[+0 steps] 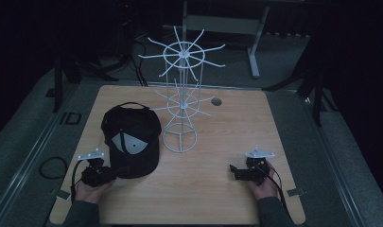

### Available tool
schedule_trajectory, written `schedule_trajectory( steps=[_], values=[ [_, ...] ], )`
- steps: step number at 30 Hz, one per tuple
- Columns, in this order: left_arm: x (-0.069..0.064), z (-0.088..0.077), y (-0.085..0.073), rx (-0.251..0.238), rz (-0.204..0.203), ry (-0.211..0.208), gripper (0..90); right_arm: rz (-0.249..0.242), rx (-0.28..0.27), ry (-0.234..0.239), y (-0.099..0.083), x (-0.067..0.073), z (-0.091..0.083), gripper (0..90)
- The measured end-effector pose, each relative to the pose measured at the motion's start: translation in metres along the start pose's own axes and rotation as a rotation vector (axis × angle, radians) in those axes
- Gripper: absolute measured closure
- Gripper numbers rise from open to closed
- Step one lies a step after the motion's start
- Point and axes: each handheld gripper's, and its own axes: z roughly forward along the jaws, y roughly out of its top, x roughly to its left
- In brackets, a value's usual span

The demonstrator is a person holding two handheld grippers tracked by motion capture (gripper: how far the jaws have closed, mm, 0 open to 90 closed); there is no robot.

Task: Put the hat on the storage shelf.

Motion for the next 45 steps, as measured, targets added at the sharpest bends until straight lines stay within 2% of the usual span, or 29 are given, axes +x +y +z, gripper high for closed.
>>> schedule_trajectory(
  steps=[5, 10, 13, 16, 33, 45],
  values=[
    [-0.002, -0.003, 0.002, -0.027, -0.016, 0.024, 86.1, -0.001, 0.000, 0.000, 0.000, 0.000, 0.000, 11.5],
    [0.000, -0.005, 0.002, -0.040, -0.037, 0.047, 86.2, -0.001, 0.000, 0.000, 0.000, 0.000, 0.000, 11.5],
    [-0.002, -0.008, 0.004, -0.057, -0.017, 0.094, 86.6, -0.001, 0.000, 0.000, 0.000, 0.000, 0.000, 11.5],
    [-0.004, -0.010, 0.004, -0.063, -0.005, 0.123, 86.7, -0.001, 0.000, 0.000, 0.000, 0.000, 0.000, 11.5],
    [-0.005, -0.013, 0.011, -0.082, 0.057, 0.213, 86.8, 0.000, 0.000, 0.000, 0.000, 0.000, 0.000, 11.5],
    [-0.001, -0.020, 0.014, -0.114, 0.062, 0.245, 86.8, 0.001, 0.000, 0.000, 0.000, 0.000, 0.000, 11.5]
  ],
)
